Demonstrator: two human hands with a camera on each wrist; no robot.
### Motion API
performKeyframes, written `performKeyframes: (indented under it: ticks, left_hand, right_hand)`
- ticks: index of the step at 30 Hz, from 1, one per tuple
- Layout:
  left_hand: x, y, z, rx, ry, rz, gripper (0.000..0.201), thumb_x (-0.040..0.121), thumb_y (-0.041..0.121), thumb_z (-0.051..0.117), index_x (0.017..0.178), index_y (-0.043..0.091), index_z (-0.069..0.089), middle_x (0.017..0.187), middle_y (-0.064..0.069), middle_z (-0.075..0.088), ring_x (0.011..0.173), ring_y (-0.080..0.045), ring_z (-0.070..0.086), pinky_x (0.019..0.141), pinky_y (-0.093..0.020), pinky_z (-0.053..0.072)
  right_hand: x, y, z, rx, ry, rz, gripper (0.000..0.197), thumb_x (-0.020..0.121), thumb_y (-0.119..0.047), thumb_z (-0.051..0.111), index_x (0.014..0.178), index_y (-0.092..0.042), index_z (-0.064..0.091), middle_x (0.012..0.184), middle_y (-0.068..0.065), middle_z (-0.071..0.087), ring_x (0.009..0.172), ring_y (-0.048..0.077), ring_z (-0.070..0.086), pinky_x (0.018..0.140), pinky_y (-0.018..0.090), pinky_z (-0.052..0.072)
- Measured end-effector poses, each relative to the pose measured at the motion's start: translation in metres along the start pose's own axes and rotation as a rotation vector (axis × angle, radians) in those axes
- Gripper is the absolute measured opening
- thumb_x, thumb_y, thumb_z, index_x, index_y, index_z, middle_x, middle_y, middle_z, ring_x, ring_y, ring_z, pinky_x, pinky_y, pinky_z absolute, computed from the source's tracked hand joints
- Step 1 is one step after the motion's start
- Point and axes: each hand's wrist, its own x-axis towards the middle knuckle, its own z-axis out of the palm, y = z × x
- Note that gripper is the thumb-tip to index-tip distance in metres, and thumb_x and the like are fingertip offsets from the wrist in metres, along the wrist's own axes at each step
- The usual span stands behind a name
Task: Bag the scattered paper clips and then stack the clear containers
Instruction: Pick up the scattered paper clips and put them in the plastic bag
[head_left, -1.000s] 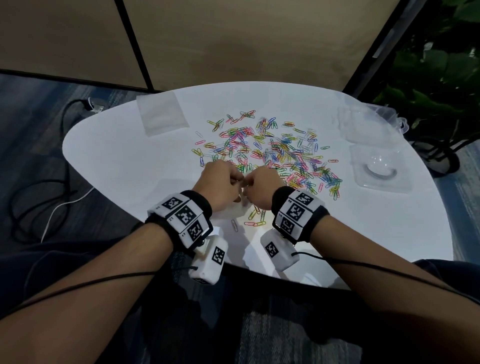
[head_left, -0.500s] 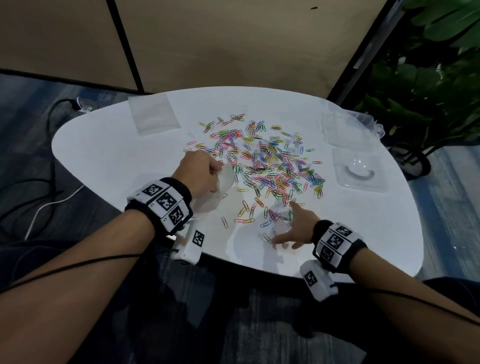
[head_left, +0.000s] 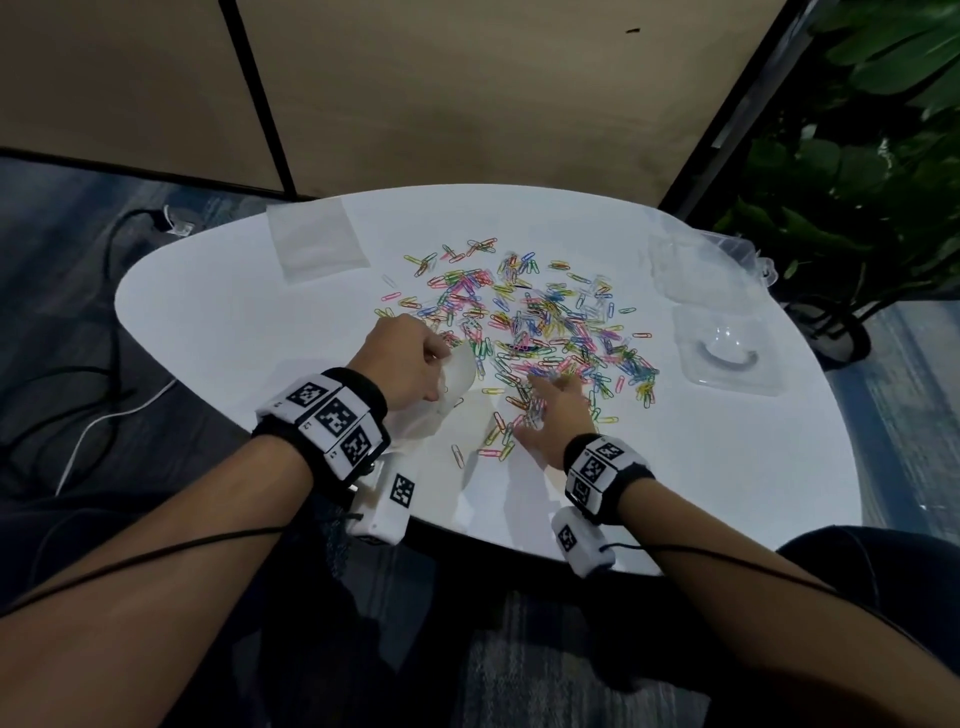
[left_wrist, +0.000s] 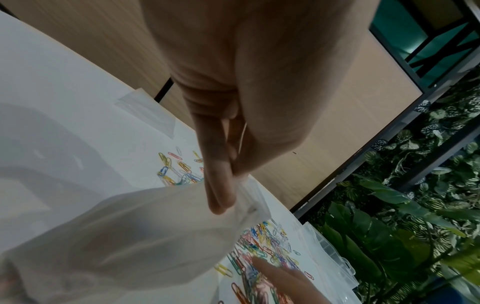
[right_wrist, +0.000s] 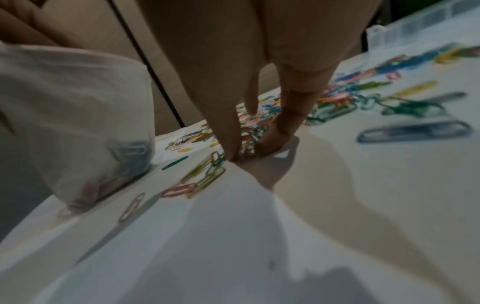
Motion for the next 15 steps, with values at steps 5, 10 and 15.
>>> performKeyframes:
  ticks: [5, 10, 15]
  left_hand:
    - [0.002, -0.001, 0.001, 0.0, -0.016, -0.016, 0.031, 0.088, -0.002, 0.052, 0.111, 0.003, 0.072, 0.079, -0.014, 0.076, 0.069, -0.024, 0.076, 0.086, -0.036, 0.061]
    - [0.001, 0.001, 0.002, 0.012, -0.024, -0.023, 0.03, 0.09, -0.002, 0.051, 0.111, 0.004, 0.072, 0.082, -0.015, 0.075, 0.069, -0.025, 0.077, 0.086, -0.037, 0.062]
    - [0.0, 0.001, 0.002, 0.038, -0.018, -0.01, 0.032, 0.089, -0.001, 0.051, 0.111, 0.004, 0.073, 0.082, -0.015, 0.076, 0.072, -0.025, 0.076, 0.088, -0.037, 0.061]
  right_hand:
    - [0.017, -0.014, -0.001, -0.344, -0.03, -0.201, 0.052, 0.094, -0.011, 0.056, 0.143, -0.027, 0.046, 0.156, 0.01, 0.029, 0.136, 0.037, 0.039, 0.106, 0.043, 0.042]
    - [0.022, -0.016, -0.003, -0.389, 0.082, -0.261, 0.021, 0.087, 0.004, 0.059, 0.099, -0.007, 0.073, 0.101, 0.011, 0.064, 0.093, 0.027, 0.063, 0.077, 0.03, 0.054]
    - [0.028, -0.006, -0.034, -0.01, 0.061, 0.001, 0.013, 0.084, -0.009, 0.068, 0.079, -0.01, 0.079, 0.079, 0.003, 0.075, 0.072, 0.014, 0.068, 0.067, 0.018, 0.054]
